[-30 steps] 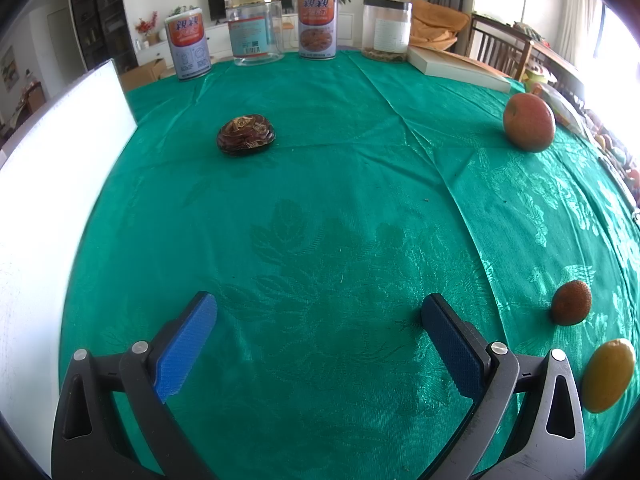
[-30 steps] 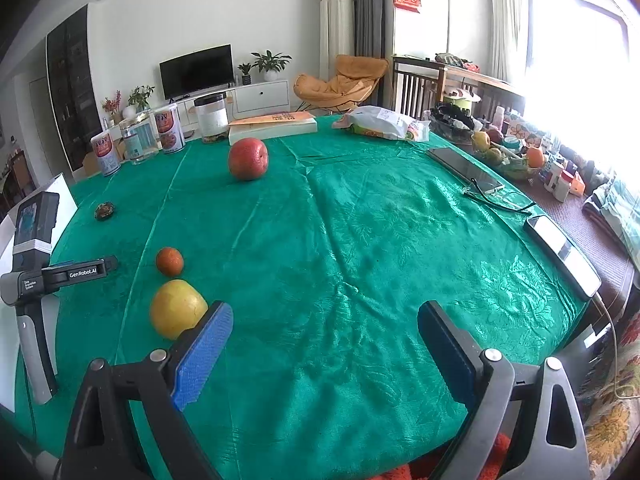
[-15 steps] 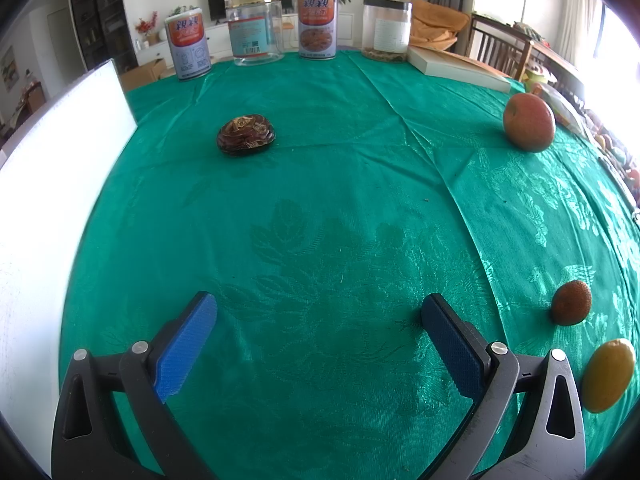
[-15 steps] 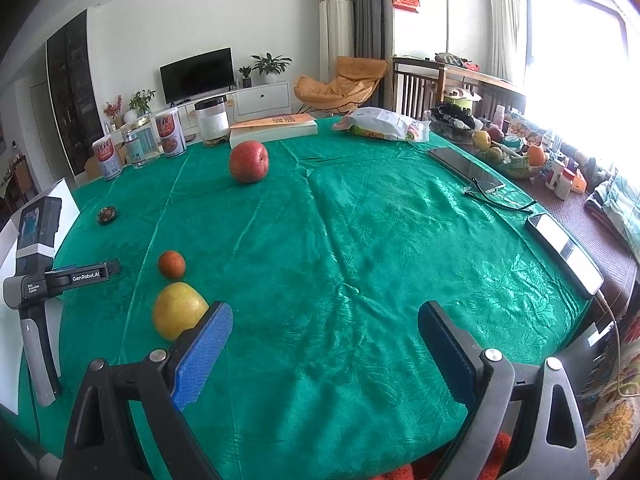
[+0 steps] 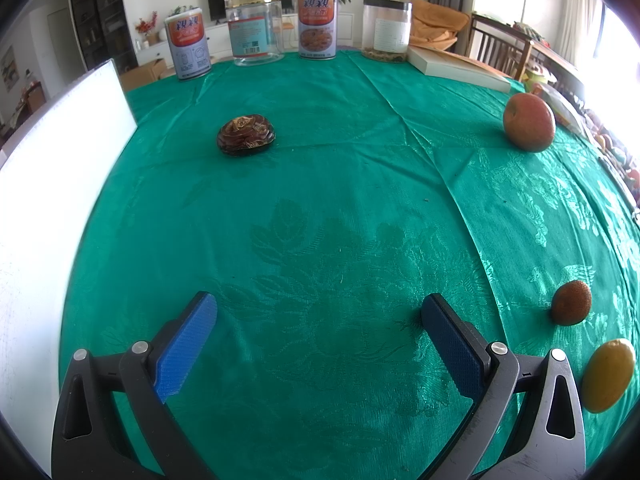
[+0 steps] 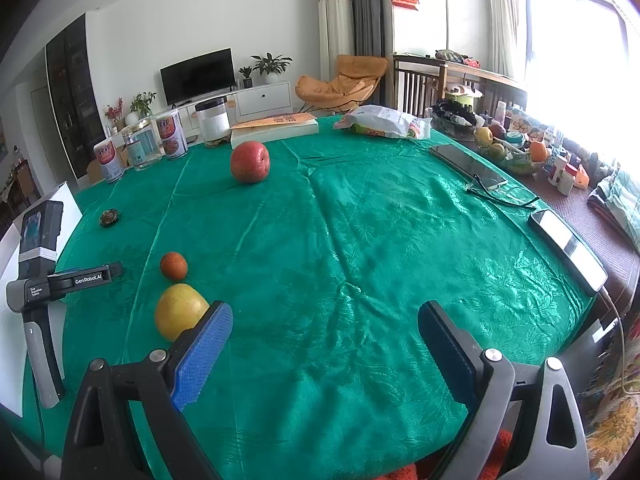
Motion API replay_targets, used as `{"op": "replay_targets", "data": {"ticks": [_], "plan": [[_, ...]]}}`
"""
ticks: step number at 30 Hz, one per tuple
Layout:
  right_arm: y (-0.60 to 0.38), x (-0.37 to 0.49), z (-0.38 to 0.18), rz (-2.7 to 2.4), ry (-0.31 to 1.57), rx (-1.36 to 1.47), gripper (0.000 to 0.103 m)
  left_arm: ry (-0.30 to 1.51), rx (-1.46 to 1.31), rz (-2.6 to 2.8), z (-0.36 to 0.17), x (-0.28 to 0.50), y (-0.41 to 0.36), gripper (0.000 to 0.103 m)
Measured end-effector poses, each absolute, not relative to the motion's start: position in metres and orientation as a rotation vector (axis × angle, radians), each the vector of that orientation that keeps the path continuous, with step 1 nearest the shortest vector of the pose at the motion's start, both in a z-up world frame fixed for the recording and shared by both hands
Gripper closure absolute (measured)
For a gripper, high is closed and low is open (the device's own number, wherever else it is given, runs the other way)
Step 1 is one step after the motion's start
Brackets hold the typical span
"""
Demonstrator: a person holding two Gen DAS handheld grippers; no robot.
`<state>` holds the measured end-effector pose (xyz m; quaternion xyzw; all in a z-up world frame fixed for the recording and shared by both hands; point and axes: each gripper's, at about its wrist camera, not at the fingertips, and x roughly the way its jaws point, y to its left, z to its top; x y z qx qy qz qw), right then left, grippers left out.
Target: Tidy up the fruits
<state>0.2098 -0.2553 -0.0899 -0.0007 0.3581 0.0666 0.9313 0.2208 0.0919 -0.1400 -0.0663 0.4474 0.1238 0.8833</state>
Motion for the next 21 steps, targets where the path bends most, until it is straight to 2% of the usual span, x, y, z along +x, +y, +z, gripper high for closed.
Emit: {"op": "replay_targets", "data": {"ticks": [21], "plan": [[-0.2620, 0.2133, -0.0925, 0.155, 0.750, 0.051, 0.009, 0.931, -0.138, 0.258, -0.1400, 0.2204, 0.0920, 0.000]]}}
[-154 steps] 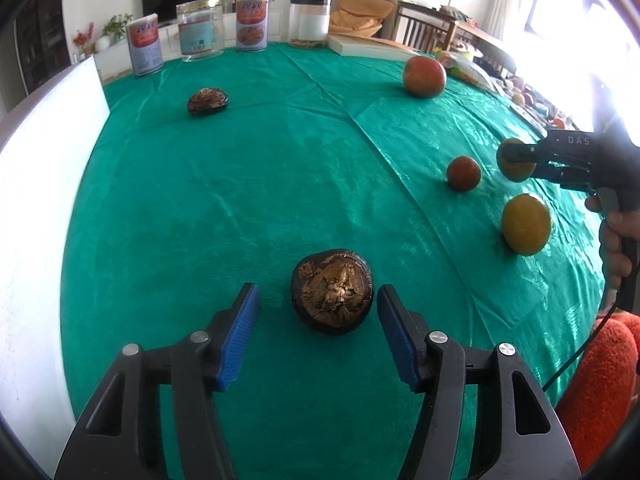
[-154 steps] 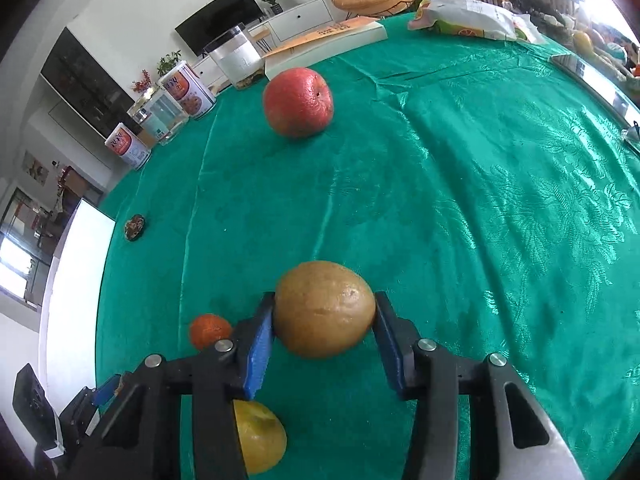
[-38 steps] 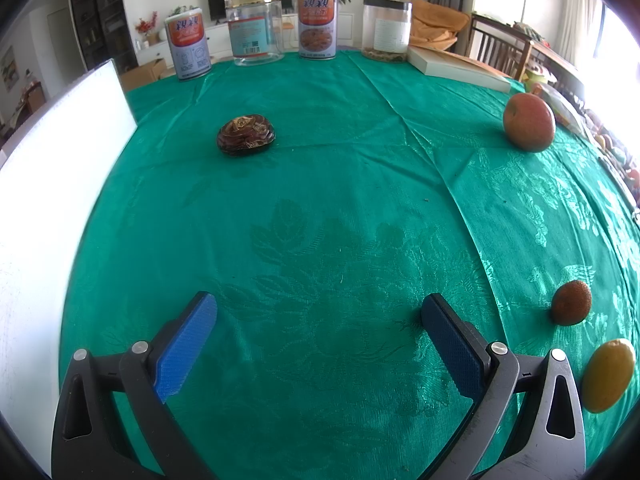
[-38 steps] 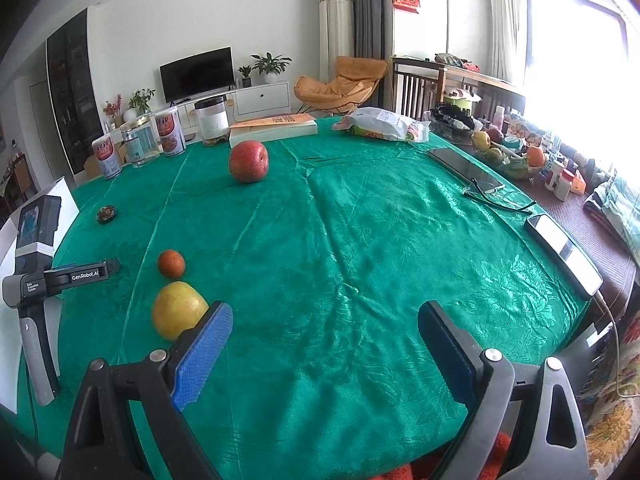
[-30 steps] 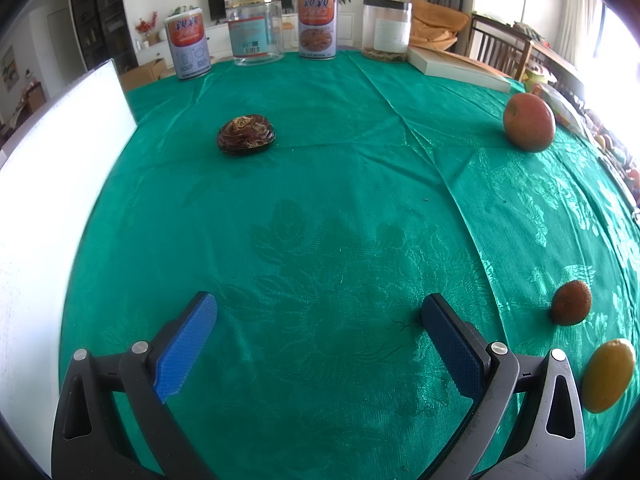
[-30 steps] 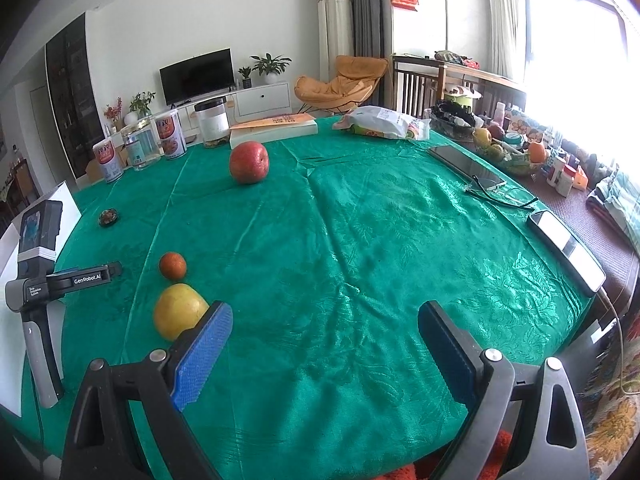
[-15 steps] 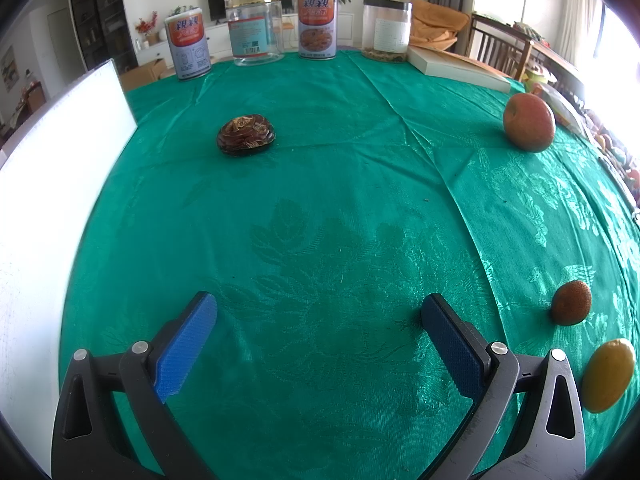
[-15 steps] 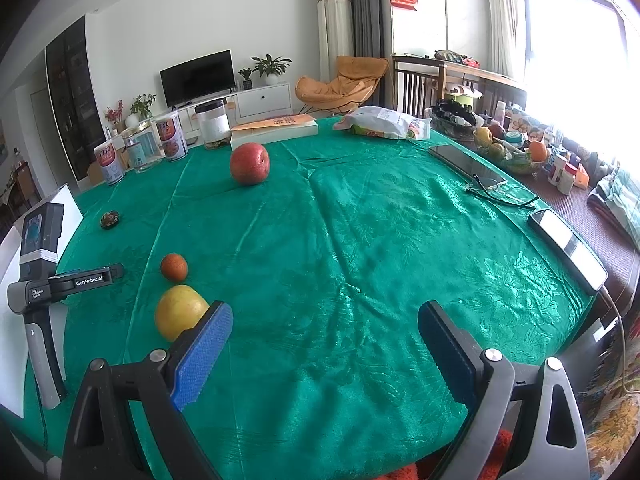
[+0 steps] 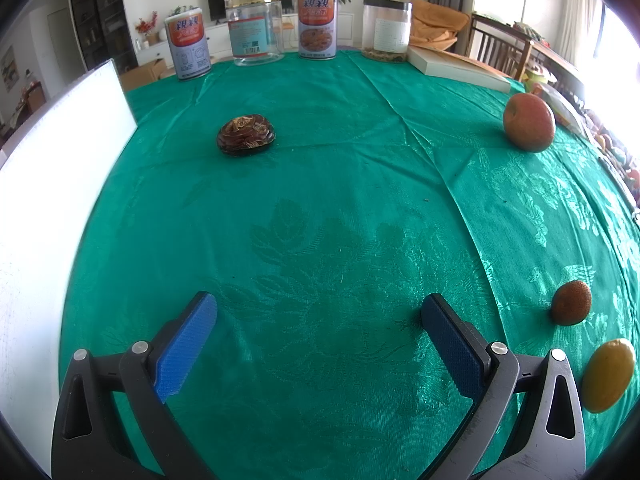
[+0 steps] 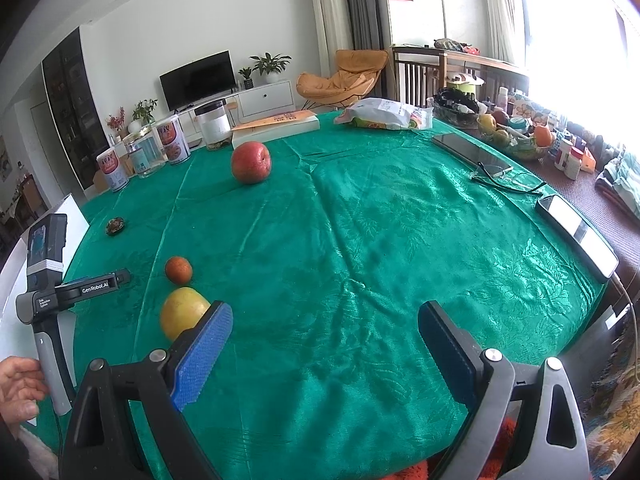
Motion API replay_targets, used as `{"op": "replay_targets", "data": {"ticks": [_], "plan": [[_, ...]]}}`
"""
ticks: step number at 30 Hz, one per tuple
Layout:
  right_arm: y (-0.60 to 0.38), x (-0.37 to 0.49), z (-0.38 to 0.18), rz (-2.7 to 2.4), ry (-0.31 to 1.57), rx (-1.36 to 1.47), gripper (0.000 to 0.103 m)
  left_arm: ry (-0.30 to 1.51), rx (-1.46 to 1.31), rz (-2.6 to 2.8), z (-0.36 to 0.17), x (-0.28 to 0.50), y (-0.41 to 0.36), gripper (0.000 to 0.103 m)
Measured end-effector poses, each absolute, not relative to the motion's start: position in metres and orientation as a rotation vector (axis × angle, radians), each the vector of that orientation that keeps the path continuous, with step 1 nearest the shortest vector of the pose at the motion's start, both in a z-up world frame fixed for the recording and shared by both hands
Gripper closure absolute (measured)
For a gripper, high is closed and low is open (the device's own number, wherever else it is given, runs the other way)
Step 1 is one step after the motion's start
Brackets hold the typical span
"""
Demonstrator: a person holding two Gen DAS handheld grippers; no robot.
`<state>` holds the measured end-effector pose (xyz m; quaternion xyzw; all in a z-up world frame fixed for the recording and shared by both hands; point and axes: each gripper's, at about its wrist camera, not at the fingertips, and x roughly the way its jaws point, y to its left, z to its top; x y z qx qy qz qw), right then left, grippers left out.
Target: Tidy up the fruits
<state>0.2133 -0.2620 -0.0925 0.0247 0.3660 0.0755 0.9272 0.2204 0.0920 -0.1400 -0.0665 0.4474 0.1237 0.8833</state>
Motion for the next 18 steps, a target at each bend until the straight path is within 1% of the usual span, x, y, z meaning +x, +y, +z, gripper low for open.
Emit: {"op": "replay_targets", "data": {"ticks": [11, 14, 16, 18], "plan": [[-0.263, 0.214, -0.094, 0.155, 0.759, 0.050, 0.009, 0.938, -0.137, 0.258, -0.140, 0.219, 0.089, 0.000], [-0.264, 0.214, -0.094, 0.162, 0.760, 0.061, 0.009, 1.002, -0.150, 0.082, -0.133, 0.215, 0.076, 0.003], [-0.265, 0.215, -0.095, 0.169, 0.761, 0.068, 0.009, 0.970, -0.182, -0.129, -0.122, 0.210, 0.056, 0.003], [-0.264, 0.216, -0.096, 0.172, 0.767, 0.068, 0.009, 0.945, -0.119, -0.194, -0.113, 0.212, 0.032, 0.003]]}}
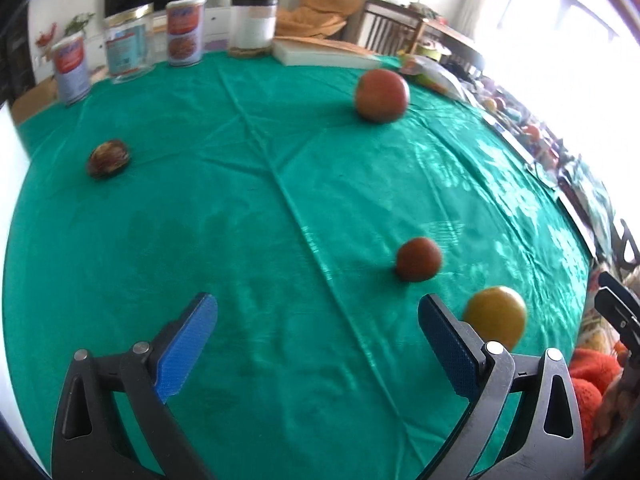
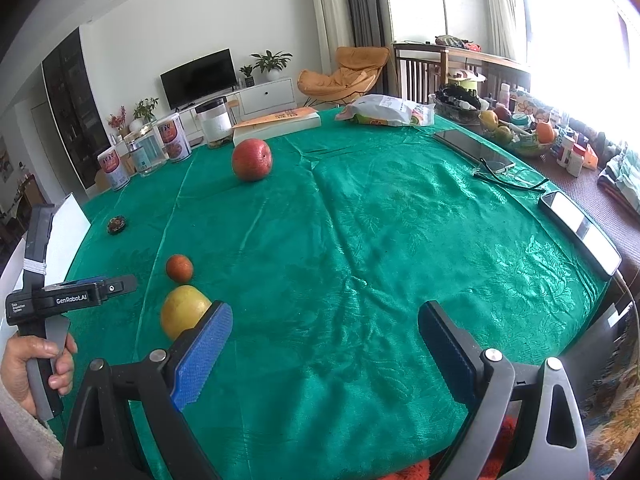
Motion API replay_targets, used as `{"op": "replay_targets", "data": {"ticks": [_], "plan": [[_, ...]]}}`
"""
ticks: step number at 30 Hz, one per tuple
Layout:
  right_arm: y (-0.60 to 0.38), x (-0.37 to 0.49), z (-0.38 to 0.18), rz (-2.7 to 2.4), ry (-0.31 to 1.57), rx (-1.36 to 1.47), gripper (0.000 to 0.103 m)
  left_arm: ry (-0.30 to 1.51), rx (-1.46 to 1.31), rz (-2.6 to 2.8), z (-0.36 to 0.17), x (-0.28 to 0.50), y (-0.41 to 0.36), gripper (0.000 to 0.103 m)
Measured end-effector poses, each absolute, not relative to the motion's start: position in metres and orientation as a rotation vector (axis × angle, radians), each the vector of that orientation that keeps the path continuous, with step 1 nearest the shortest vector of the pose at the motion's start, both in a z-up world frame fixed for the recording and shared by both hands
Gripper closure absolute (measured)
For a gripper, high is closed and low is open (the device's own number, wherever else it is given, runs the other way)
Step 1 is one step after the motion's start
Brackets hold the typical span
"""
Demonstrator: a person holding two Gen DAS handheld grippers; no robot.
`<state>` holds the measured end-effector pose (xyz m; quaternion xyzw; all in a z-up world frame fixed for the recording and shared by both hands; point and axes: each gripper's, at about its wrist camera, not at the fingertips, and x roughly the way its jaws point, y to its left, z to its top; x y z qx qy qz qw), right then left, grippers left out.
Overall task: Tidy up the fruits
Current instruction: 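Grasp a small red-brown fruit with the left tool while the right tool grasps the yellow pomelo, then carry both held fruits over the white box and open both tools to drop them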
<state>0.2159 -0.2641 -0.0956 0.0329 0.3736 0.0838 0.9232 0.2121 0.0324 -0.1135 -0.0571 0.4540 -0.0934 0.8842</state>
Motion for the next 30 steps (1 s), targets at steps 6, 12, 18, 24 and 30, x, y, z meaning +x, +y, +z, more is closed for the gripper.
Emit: {"op": "replay_targets", "data": {"ticks": [6, 12, 18, 24, 30], "plan": [[-0.267, 0.215, -0.095, 0.172, 0.756, 0.081, 0.009, 0.949, 0.021, -0.280, -0.122, 0.232, -0.012, 0.005], [-0.264, 0.221, -0.100, 0.196, 0.790, 0.079, 0.009, 0.954, 0.062, -0.354, -0.126, 0.241, -0.027, 0.069], [-0.237, 0.237, -0.108, 0.320, 0.920, 0.048, 0.009, 0.920, -0.045, -0.297, -0.116, 0.221, -0.007, 0.074], [-0.177, 0.270, -0.140, 0.473, 1.071, 0.109, 0.010, 0.906, -0.145, -0.199, -0.095, 0.181, 0.033, 0.074], [-0.160, 0.273, -0.145, 0.480, 1.083, 0.156, 0.050, 0.845, -0.226, -0.144, -0.053, 0.124, 0.076, 0.074]]}}
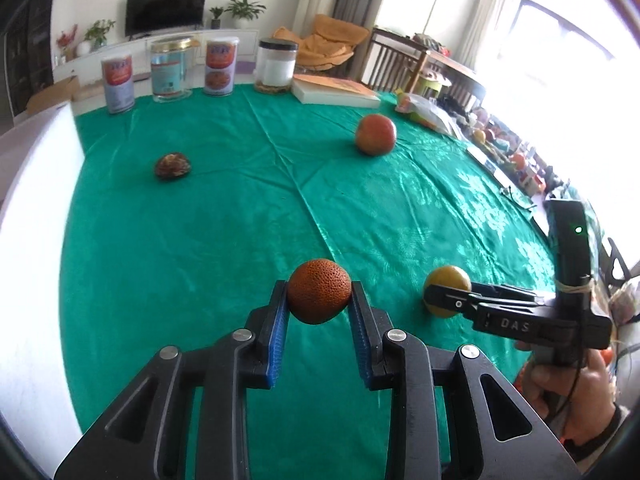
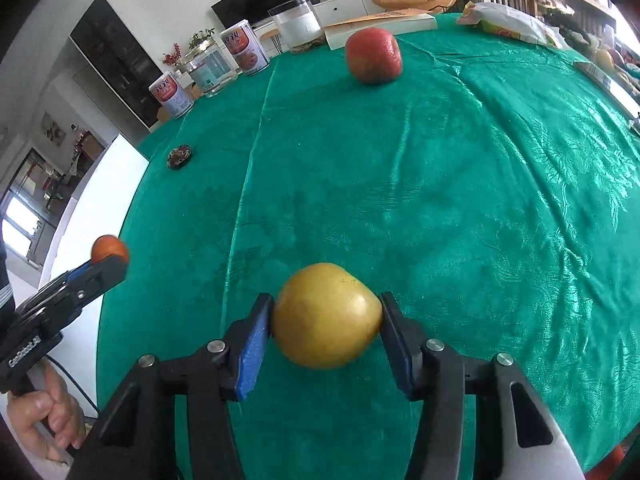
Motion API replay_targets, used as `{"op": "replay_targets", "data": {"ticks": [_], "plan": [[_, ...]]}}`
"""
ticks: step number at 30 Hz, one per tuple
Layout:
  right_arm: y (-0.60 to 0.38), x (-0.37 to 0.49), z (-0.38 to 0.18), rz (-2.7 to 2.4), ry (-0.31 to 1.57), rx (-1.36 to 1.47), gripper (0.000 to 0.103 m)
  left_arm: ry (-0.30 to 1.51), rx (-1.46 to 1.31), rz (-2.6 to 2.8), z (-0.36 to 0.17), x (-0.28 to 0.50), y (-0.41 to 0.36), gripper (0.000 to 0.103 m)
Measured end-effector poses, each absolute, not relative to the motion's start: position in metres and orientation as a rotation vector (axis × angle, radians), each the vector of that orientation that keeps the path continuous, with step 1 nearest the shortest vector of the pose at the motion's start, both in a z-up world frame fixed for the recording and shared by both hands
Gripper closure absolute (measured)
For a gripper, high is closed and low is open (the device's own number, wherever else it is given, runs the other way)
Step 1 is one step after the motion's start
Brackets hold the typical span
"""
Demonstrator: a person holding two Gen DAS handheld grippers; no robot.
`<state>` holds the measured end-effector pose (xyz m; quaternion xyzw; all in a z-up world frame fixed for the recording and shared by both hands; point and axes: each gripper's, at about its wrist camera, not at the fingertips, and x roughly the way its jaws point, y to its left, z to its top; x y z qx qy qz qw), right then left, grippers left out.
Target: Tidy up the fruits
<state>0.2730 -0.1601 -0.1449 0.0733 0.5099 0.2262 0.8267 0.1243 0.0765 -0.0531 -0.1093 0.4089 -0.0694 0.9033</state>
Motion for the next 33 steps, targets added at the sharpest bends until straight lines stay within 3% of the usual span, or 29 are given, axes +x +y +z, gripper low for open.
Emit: {"op": "replay_targets", "data": {"ticks": [5, 9, 16, 22, 23, 26, 27, 29, 31, 33], "plan": [[-0.127, 0.240, -0.098, 0.660, 1.048, 0.157, 0.050, 0.735, -0.294, -0.125, 0.014, 0.052, 0.125, 0.074], [-0.039, 0.202, -0.051, 0.948, 1.026, 0.086, 0.050, 0.682, -0.325, 0.048, 0.046, 0.008, 0.193, 0.074], [0.139, 0.137, -0.036, 1.228, 0.988, -0.232, 0.050, 0.849, -0.400, 0.388, -0.020, -0.001, 0.309, 0.073], [0.213, 0.130, -0.061, 1.182, 0.964, -0.402, 0.050, 0.981, -0.453, 0.498, -0.065, 0.012, 0.348, 0.072], [0.217, 0.132, -0.061, 1.168, 0.965, -0.403, 0.050, 0.978, -0.470, 0.503, -0.064, 0.009, 0.351, 0.069], [0.207, 0.143, -0.049, 1.160, 0.955, -0.317, 0.048, 0.928, -0.441, 0.531, -0.054, 0.004, 0.347, 0.033], [0.194, 0.148, -0.043, 1.149, 0.937, -0.277, 0.045, 0.905, -0.423, 0.542, -0.049, 0.002, 0.343, 0.032], [0.159, 0.163, -0.033, 1.091, 0.892, -0.211, 0.023, 0.865, -0.402, 0.530, -0.038, 0.001, 0.329, 0.030], [0.110, 0.182, -0.031, 0.990, 0.834, -0.158, 0.011, 0.814, -0.391, 0.486, -0.026, 0.003, 0.308, 0.026], [0.051, 0.205, -0.044, 0.837, 0.807, -0.117, 0.008, 0.776, -0.365, 0.414, -0.014, 0.012, 0.277, 0.021]]}}
